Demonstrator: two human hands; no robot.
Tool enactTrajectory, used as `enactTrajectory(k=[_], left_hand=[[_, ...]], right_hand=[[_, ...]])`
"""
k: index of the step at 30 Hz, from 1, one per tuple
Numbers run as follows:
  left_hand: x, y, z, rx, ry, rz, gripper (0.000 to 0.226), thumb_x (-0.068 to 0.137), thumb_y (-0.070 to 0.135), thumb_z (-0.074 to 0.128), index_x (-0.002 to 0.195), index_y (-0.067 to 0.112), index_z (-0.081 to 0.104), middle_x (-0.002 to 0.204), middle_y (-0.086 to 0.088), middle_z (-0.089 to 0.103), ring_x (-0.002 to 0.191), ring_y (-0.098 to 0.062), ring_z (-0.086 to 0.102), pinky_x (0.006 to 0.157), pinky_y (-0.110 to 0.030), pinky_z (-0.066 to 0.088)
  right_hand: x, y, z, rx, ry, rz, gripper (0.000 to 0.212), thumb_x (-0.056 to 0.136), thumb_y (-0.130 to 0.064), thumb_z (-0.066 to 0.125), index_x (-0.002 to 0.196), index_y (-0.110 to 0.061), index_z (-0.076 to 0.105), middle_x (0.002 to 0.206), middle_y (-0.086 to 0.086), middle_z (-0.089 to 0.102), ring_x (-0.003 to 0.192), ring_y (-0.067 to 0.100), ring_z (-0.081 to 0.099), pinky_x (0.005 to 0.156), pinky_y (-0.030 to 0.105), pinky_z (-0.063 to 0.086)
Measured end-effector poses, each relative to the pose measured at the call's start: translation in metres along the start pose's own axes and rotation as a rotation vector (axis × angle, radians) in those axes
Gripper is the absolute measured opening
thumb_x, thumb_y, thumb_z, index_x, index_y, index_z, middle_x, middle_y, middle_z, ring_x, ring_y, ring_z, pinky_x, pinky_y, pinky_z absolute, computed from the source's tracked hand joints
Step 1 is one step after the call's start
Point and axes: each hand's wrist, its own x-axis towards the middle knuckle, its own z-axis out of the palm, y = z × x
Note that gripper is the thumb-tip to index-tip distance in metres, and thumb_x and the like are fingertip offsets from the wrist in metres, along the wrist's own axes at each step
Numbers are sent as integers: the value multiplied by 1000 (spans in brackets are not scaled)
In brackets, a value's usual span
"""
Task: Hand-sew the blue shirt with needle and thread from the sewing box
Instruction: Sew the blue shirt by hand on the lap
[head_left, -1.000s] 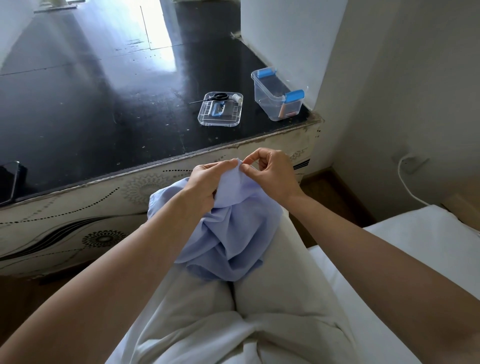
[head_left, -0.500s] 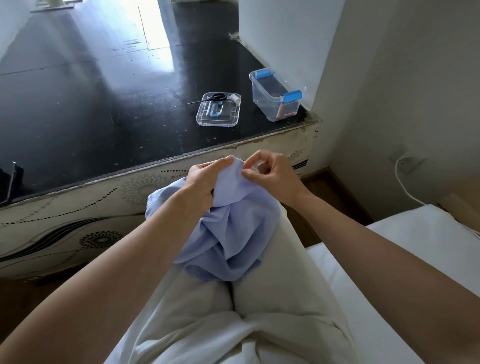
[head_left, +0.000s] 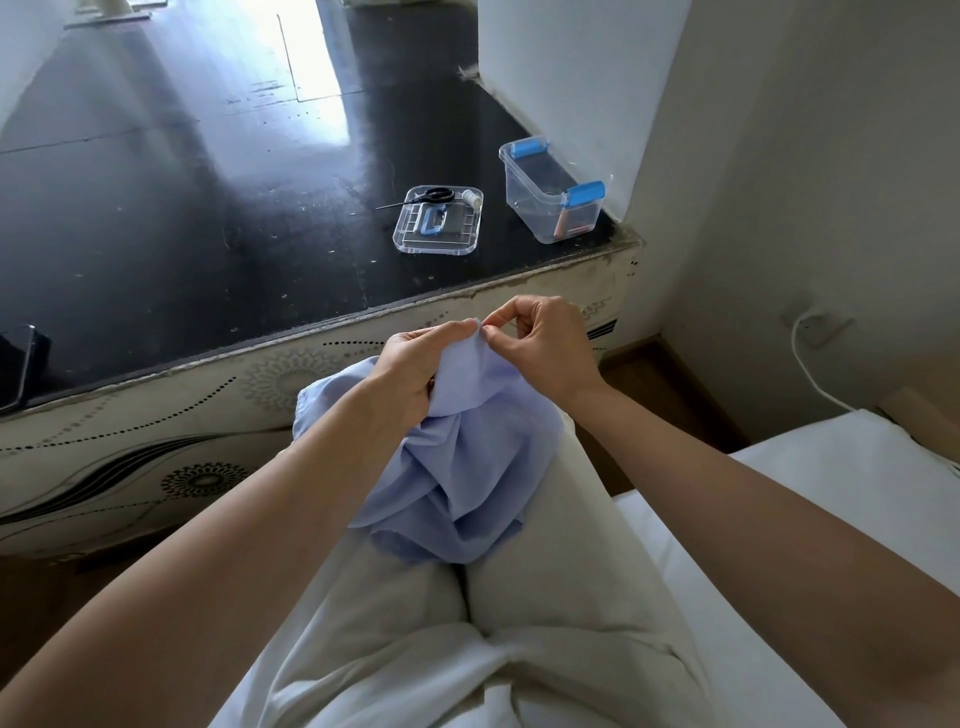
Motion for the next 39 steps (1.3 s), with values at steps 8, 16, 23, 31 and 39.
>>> enactTrajectory(k=[8,16,23,31,39], left_hand=[[5,4,-2,-130,78,-24,23,75,24,83,80,7,68,86,-14,68,76,-28,62,81,-39,54],[11,3,-4,-188,56,-59,40,65,30,88,93,6,71,110,-19,71,87,-31,65,91,-47,53],[8,2,-2,-184,8,-53,40,72,28,84,101,4,71,113,-20,69,89,-30,65,89,-43,53],[4,1,1,-135,-56,-81,67,52,37,91,109,7,71,110,-19,70,93,-31,67,90,-48,54],[8,2,-1,-199,53,-117,57,55,32,90,100,4,70,103,-18,72,95,-33,69,87,-45,56]], right_hand=[[-9,-8,-24,198,-679,-37,3,89,-13,69,88,-12,71,61,-10,56,53,6,46,52,16,38],[-9,6,-33,155,-515,189,9,87,-8,67,95,-8,71,63,-6,53,50,1,45,55,17,40],[-4,-1,-10,175,-58,34,19,86,-31,71,85,-13,68,57,-1,52,50,6,41,51,24,40],[0,0,5,24,25,34,17,86,-34,72,82,-19,67,69,8,65,57,12,50,58,33,53],[-10,2,-12,238,-570,-12,9,87,-15,72,85,-7,73,61,8,56,55,16,43,55,29,40]])
